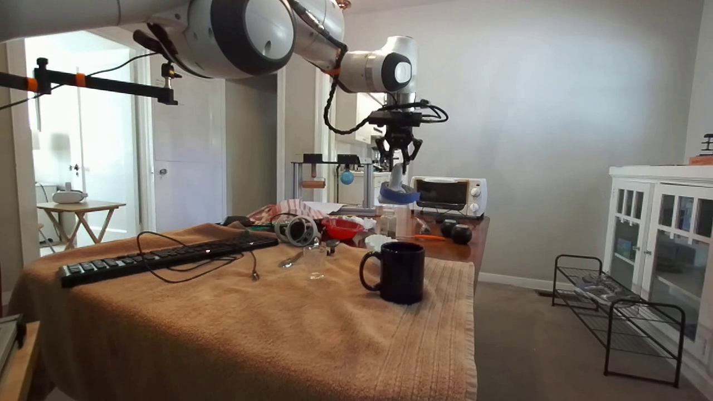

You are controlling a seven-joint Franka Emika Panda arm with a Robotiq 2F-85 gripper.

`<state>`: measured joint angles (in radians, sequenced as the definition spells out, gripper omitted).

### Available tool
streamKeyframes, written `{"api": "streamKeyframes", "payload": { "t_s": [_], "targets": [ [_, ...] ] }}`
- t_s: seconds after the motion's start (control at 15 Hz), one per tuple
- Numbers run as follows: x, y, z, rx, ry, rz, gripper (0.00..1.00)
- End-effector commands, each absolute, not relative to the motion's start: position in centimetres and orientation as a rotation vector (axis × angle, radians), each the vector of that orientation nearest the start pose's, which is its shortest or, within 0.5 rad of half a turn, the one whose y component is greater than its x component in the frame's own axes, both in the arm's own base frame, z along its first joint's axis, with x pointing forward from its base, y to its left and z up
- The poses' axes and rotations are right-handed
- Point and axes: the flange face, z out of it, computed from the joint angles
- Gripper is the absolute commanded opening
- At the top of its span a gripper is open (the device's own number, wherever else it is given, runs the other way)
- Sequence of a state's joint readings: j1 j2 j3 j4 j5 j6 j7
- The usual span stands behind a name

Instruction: Move the controller forward

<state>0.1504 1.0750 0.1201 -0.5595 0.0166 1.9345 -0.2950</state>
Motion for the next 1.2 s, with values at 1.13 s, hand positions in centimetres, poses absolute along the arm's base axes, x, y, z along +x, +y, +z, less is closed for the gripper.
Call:
{"api": "streamKeyframes", "payload": {
  "t_s": [1.13],
  "targets": [
    [72.5,28.0,46.2,-3.226,-0.739,-0.308,0.14]
  ]
}}
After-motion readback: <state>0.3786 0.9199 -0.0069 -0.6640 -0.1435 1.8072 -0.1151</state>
